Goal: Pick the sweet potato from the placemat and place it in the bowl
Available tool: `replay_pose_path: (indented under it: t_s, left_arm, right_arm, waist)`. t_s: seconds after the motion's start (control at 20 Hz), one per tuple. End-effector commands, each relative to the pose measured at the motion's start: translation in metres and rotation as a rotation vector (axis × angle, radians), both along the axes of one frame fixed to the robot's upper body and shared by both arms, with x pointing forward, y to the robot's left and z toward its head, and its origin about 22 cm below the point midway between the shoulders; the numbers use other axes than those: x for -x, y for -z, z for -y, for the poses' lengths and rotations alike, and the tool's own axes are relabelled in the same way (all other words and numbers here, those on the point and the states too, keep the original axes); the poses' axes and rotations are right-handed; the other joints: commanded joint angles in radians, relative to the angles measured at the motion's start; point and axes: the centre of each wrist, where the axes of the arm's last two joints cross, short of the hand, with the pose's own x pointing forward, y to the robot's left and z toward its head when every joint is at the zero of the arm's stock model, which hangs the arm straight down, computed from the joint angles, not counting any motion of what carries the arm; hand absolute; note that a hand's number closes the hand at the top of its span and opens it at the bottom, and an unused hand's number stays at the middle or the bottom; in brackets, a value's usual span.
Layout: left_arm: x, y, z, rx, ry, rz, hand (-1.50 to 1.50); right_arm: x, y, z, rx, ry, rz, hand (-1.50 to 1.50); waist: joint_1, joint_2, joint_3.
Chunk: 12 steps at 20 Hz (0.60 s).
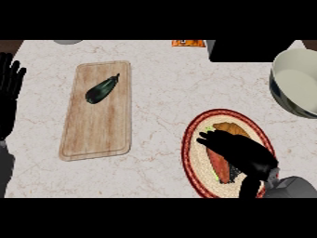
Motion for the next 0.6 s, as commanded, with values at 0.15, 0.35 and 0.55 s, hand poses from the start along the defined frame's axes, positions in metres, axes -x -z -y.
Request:
replay_pose_path:
  t_s: [0.15, 0.35, 0.55]
  left_arm:
    - [-0.003, -0.003, -0.001, -0.008, -0.01, -0.01, 0.0]
    - [0.015, -0.012, -0.01, -0.009, 0.008, -0.004, 0.0]
    - [0.003, -0.013, 0.014, 0.0, 0.014, 0.001, 0.0]
  right_arm:
    - [-0.002, 0.009, -0.01, 0.026, 0.028, -0.019, -1.5]
    - [-0.021, 0.041, 0.012, 0.052, 0.056, -0.028, -1.5]
    - [-0.018, 0.054, 0.013, 0.076, 0.065, -0.026, -1.5]
  waist:
    - [-0.001, 0.0, 0.0]
    - [0.007, 0.0, 0.0]
    - [0.003, 0.0, 0.0]
